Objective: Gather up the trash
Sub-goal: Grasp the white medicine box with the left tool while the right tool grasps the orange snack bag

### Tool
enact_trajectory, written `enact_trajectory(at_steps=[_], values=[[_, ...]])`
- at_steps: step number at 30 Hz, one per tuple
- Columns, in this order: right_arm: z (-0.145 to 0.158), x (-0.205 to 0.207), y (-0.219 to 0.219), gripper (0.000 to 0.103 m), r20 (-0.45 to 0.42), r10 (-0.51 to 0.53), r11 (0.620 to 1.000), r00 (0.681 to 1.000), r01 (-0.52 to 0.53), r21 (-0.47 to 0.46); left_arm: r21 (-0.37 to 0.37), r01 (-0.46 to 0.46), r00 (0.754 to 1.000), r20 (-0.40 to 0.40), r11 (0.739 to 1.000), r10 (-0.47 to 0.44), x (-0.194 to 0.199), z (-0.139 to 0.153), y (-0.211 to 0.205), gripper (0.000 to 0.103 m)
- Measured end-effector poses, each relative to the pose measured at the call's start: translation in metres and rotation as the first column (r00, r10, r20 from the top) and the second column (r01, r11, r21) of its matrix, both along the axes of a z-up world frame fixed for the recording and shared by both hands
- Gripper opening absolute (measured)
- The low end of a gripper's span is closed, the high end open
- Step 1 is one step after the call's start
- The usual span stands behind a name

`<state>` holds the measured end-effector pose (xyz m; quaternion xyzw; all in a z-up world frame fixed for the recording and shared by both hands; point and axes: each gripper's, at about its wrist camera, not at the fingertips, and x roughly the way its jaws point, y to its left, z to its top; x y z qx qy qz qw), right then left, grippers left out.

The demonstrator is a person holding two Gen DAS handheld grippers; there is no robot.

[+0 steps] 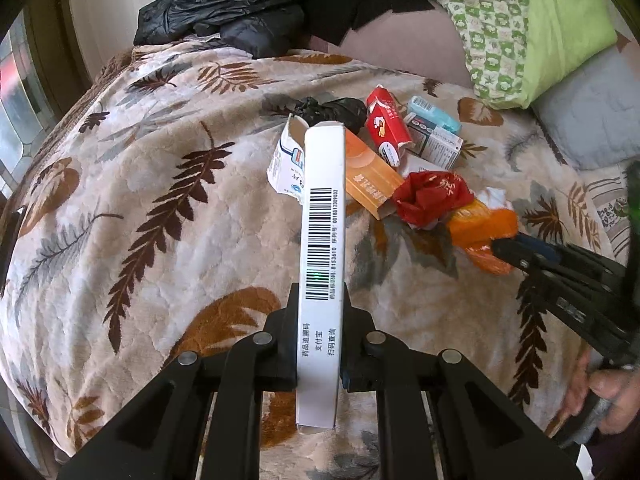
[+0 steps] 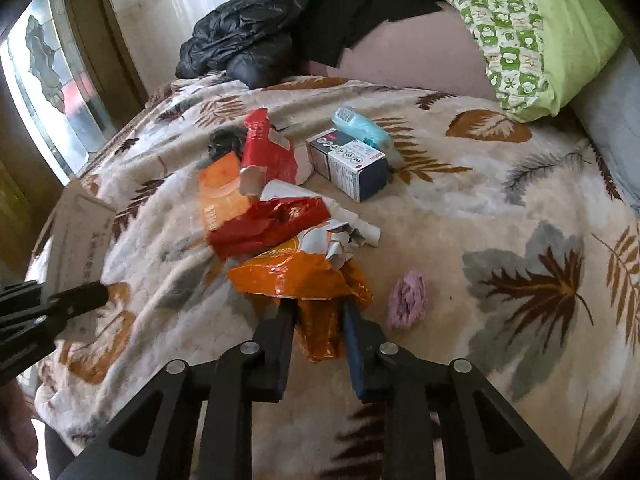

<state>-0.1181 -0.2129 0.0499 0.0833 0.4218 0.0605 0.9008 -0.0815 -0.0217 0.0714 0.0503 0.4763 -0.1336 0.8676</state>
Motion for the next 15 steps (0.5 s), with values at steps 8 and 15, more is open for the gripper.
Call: enact_trajectory(at_steps=[8,15], values=[[0.031,-0.069,-0.009,0.024,0.049,-0.021,0.996,0.999,0.016,0.086,-0.014,0.019,1.000,0.014,1.000,-0.019,-0.011,0.006,0.000,0.013],[0.010,-0.109,-0.018,0.023,-0.033,-0.068,0.995,0.997,0.070,0.076,-0.051,0.050,0.999,0.013,0.997,-0.049,-0.026,0.014,-0.003,0.013]])
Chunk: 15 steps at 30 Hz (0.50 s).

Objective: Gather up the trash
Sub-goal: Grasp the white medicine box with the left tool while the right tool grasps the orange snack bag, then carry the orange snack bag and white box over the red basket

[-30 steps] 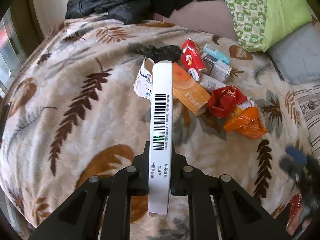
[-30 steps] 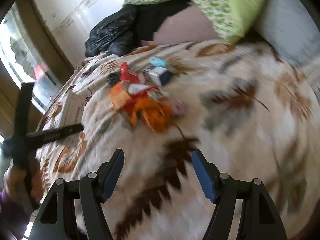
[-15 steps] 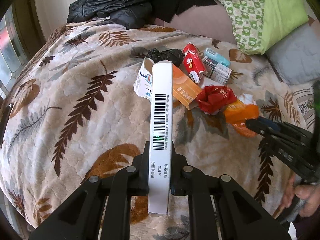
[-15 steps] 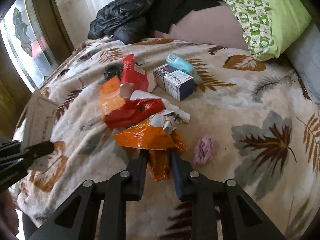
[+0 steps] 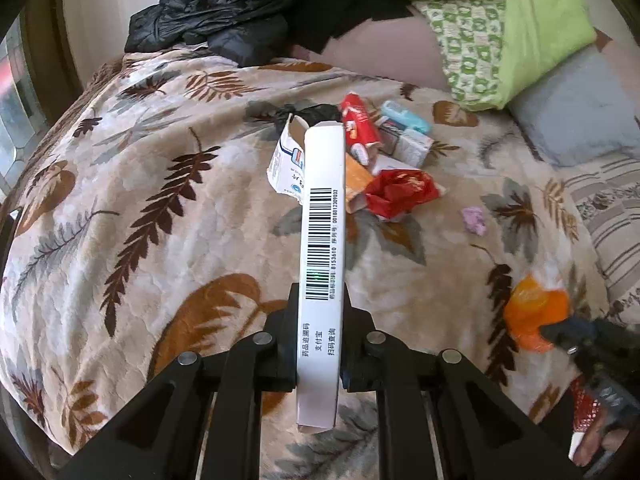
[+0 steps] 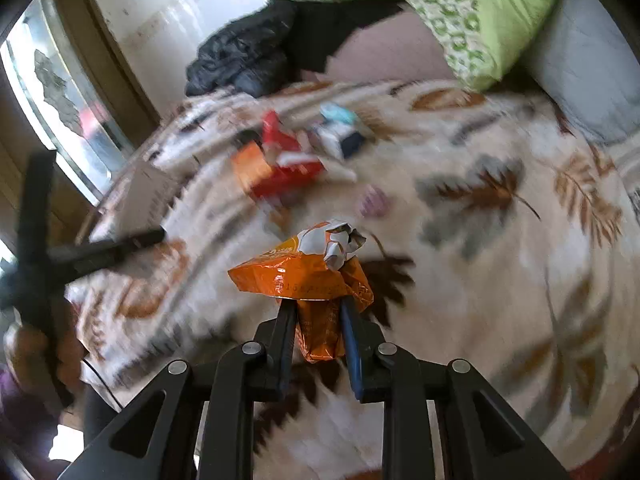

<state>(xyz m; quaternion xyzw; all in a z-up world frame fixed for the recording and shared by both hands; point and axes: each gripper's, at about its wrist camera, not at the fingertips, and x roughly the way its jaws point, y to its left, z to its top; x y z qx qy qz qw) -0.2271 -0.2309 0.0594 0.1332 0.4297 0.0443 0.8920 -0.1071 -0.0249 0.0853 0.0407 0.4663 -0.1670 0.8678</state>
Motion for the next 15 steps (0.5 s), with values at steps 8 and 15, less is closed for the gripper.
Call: enact_trajectory(at_steps=[8,15], values=[[-0.025,0.007,-0.016,0.080,-0.038,-0.083,0.996,0.996,0.084,0.007,0.007,0.027,1.000,0.002,1.000,-0.027,-0.013,0.001,-0.010,0.013],[-0.032,0.016,-0.012,0.079,-0.035,-0.105,0.994,0.994,0.105,-0.021,0.017,0.044,0.999,0.025,0.999,-0.044,-0.020,0.007,-0.015,0.013]])
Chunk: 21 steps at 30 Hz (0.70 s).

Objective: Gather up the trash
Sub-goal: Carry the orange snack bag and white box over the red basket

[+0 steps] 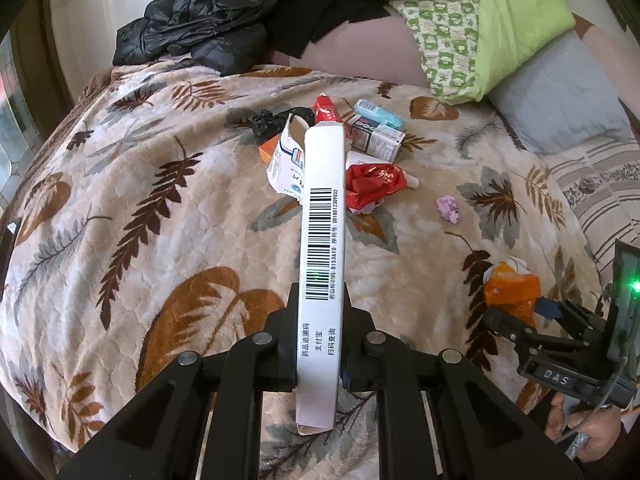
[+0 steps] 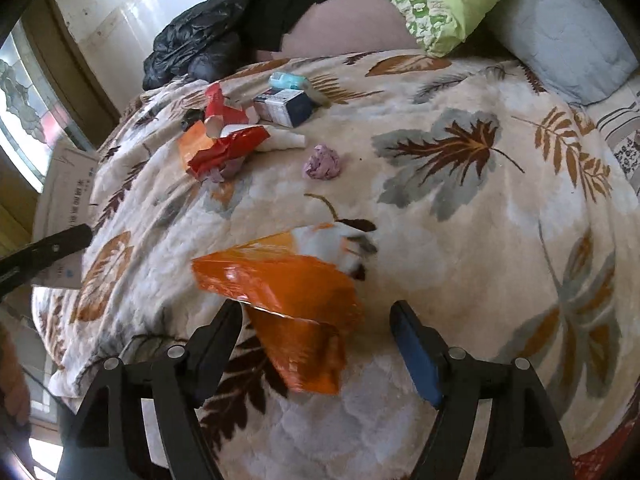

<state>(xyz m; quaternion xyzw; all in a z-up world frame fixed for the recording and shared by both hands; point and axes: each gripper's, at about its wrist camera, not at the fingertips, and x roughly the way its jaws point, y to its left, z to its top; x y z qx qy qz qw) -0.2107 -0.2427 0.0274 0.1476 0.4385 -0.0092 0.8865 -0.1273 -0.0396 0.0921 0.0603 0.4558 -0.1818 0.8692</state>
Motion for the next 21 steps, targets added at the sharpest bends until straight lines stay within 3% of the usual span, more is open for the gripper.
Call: enact_trajectory(at_steps=[1,2,3,4,5,15,21], values=[[0.001,-0.001,0.000,0.073,0.008,-0.003,1.000,1.000,0.003,0.007,0.002,0.007,1.000,0.006,1.000,-0.007,-0.002,0.001,-0.001,0.013],[0.002,-0.002,0.000,0.057,0.017,0.001,1.000,1.000,-0.001,0.017,0.002,0.012,1.000,0.010,1.000,-0.012,-0.003,0.002,-0.002,0.013],[0.004,-0.002,0.001,0.057,0.018,0.003,1.000,1.000,-0.004,0.015,0.002,0.018,1.000,0.014,1.000,-0.018,-0.005,0.003,-0.004,0.013],[0.005,-0.003,0.002,0.047,0.027,0.007,1.000,1.000,-0.008,0.013,0.001,0.021,1.000,0.014,1.000,-0.021,-0.005,0.004,-0.005,0.013],[0.009,-0.005,0.004,0.045,0.038,0.015,1.000,0.999,-0.015,0.006,0.000,0.024,1.000,0.015,1.000,-0.024,-0.006,0.005,-0.005,0.013],[0.040,-0.035,0.003,0.045,0.088,-0.012,1.000,0.996,0.012,0.008,0.062,0.044,0.995,0.089,0.997,-0.050,-0.023,0.021,-0.018,0.014],[0.061,-0.063,-0.002,0.045,0.120,-0.049,0.997,0.992,0.055,-0.045,0.097,0.075,0.987,0.132,0.992,-0.087,-0.037,0.030,-0.033,0.013]])
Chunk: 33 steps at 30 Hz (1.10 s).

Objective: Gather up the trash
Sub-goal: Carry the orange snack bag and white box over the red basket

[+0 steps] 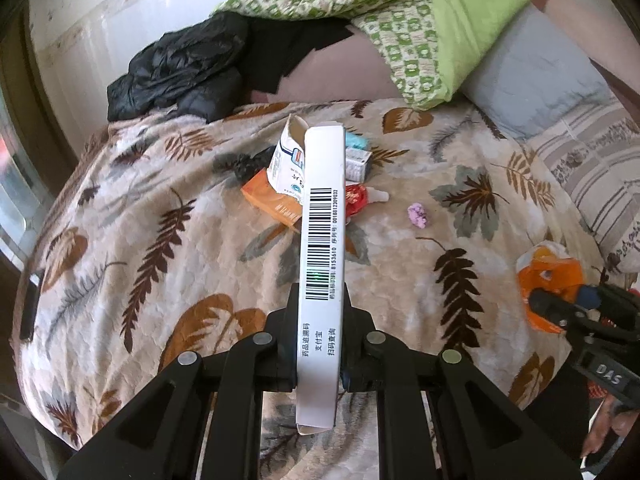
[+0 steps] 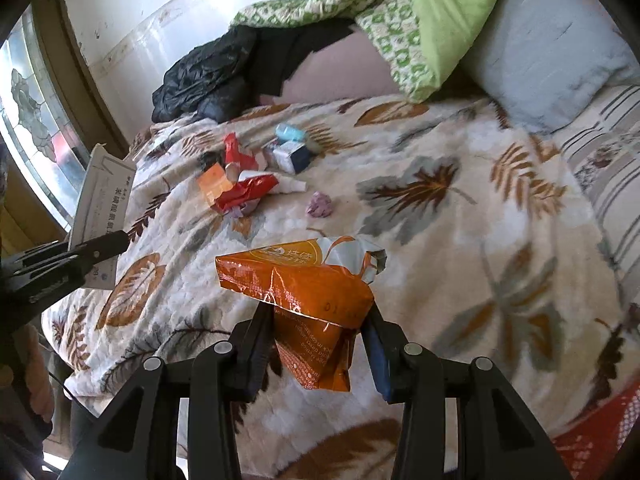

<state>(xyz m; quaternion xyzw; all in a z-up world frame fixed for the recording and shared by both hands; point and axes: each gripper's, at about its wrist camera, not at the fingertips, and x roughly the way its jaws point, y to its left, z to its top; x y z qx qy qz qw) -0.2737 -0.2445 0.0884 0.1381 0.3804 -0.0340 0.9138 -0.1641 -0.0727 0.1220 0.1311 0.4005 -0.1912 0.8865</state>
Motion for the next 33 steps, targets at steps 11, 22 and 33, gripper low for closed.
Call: enact_trajectory(at_steps=[11,22,33], values=[[0.018,-0.045,-0.020,0.045,0.010,-0.088,0.995,0.996,0.088,-0.039,0.013,0.091,0.995,0.047,0.996,-0.091,-0.026,0.010,-0.029,0.013],[0.017,-0.072,-0.043,0.045,0.001,-0.165,0.986,0.986,0.165,-0.032,0.022,0.201,0.979,0.043,0.979,-0.202,-0.052,0.008,-0.060,0.013],[0.025,-0.102,-0.064,0.045,0.015,-0.243,0.970,0.970,0.243,-0.028,-0.002,0.320,0.947,0.028,0.948,-0.320,-0.075,0.013,-0.095,0.014]])
